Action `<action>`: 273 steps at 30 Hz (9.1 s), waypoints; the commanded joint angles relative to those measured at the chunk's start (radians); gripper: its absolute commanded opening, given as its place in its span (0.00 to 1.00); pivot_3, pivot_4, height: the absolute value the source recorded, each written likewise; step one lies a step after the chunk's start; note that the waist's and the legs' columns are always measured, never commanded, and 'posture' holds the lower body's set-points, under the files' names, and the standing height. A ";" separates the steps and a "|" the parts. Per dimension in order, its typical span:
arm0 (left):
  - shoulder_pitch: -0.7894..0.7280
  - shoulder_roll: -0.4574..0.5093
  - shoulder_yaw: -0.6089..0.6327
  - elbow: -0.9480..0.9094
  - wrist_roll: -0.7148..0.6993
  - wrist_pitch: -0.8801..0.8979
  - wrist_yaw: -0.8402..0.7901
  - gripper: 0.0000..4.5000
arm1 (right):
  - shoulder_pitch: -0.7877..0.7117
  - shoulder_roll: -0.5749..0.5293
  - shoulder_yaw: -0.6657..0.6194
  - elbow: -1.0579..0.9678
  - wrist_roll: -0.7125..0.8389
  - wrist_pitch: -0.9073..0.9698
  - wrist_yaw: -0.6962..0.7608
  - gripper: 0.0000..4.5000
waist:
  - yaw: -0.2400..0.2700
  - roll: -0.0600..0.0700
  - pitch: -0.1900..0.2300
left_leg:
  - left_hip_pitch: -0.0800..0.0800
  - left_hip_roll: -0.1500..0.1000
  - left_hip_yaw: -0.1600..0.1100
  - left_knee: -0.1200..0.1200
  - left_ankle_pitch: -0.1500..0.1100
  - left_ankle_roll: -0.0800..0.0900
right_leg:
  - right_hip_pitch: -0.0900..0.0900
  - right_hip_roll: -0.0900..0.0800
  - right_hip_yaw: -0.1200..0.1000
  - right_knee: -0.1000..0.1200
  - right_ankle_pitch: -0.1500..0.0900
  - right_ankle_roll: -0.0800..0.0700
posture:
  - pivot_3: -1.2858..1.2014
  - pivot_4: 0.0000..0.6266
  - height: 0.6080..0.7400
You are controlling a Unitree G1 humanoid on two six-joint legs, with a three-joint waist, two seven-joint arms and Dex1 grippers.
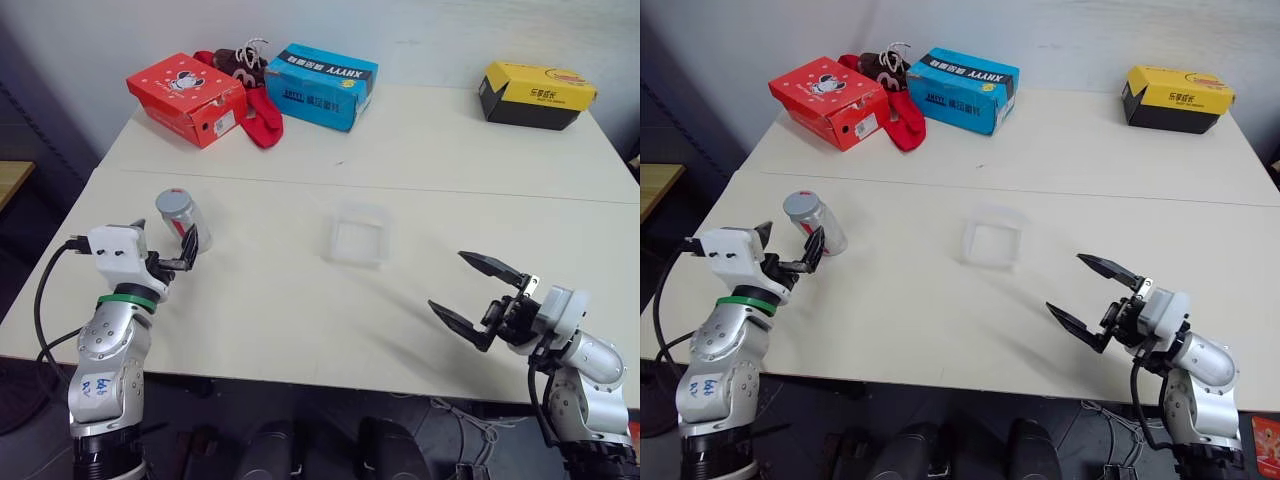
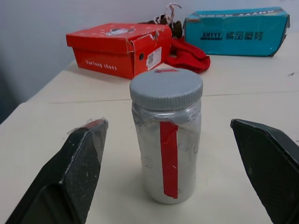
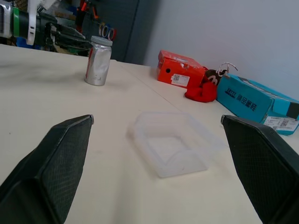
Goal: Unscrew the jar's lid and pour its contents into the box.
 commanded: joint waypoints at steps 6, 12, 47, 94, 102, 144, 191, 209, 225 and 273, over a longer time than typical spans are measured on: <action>-0.125 0.000 -0.038 0.130 0.038 -0.027 -0.010 0.99 | 0.028 -0.016 0.012 -0.179 -0.010 0.088 -0.108 1.00 | 0.002 0.000 0.000 | 0.000 0.000 0.000 0.001 0.000 0.000 | 0.000 0.000 0.000 0.000 0.000 0.000 | 0.52 0.24 1.00; -0.193 0.007 -0.062 0.230 0.069 -0.055 -0.017 0.99 | 0.031 -0.028 0.015 -0.227 -0.009 0.140 -0.150 1.00 | 0.002 0.000 0.000 | -0.001 0.000 0.000 0.002 0.000 0.000 | 0.000 0.001 0.000 0.000 0.000 0.000 | 0.52 0.24 1.00; -0.385 0.256 -0.186 0.169 -0.279 -0.038 -0.798 0.53 | -0.256 -0.160 0.093 -0.431 0.315 0.710 -0.384 1.00 | -0.012 0.002 0.001 | -0.003 0.005 -0.002 0.008 -0.002 -0.002 | -0.001 -0.005 0.003 -0.002 0.001 -0.003 | 0.52 0.24 1.00; -0.478 0.134 -0.403 0.158 -0.197 0.007 -0.930 0.53 | -0.712 0.048 0.394 -0.385 0.101 1.077 -0.445 0.91 | -0.026 0.003 0.002 | -0.006 0.005 0.000 0.009 0.000 0.006 | -0.002 0.007 -0.001 0.000 0.001 -0.003 | 0.52 0.24 1.00; -0.463 0.132 -0.399 0.150 -0.191 -0.002 -0.931 0.53 | -0.708 0.046 0.395 -0.383 0.100 1.081 -0.419 0.56 | -0.026 0.003 0.002 | -0.006 0.005 0.000 0.009 0.000 0.006 | -0.002 0.007 -0.001 0.000 0.001 -0.003 | 0.52 0.24 1.00; -0.480 0.156 -0.409 0.057 -0.245 0.197 -0.857 0.53 | -0.781 0.015 0.378 -0.262 0.004 1.001 -0.269 0.99 | -0.025 0.003 0.002 | -0.006 0.005 0.000 0.009 0.000 0.005 | -0.002 0.007 -0.001 -0.001 0.001 -0.003 | 0.52 0.24 1.00; -0.426 0.169 -0.393 0.060 -0.221 0.145 -0.871 0.53 | -0.746 -0.045 0.255 -0.289 0.212 1.104 -0.181 0.99 | -0.028 0.004 0.002 | -0.006 0.006 0.000 0.009 0.000 0.005 | -0.002 0.007 -0.001 -0.001 0.001 -0.003 | 0.52 0.24 1.00; -0.421 0.168 -0.393 0.042 -0.230 0.163 -0.874 0.53 | -0.839 0.065 0.391 -0.191 0.032 1.062 -0.260 0.99 | -0.027 0.004 0.002 | -0.006 0.006 0.000 0.009 0.000 0.004 | -0.002 0.008 -0.001 -0.001 0.001 -0.003 | 0.52 0.24 1.00; -0.427 0.161 -0.395 0.051 -0.225 0.154 -0.873 0.53 | -0.818 0.039 0.386 -0.171 0.013 1.071 -0.206 0.99 | -0.027 0.004 0.002 | -0.006 0.006 0.000 0.009 0.000 0.004 | -0.002 0.008 -0.001 -0.001 0.001 -0.003 | 0.52 0.24 1.00; -0.425 0.173 -0.385 0.063 -0.223 0.150 -0.888 0.53 | -0.657 -0.114 0.222 -0.154 0.135 1.099 -0.087 0.99 | -0.025 0.004 0.002 | -0.006 0.006 0.000 0.009 0.000 0.004 | -0.002 0.007 -0.001 -0.002 0.001 -0.003 | 0.52 0.24 1.00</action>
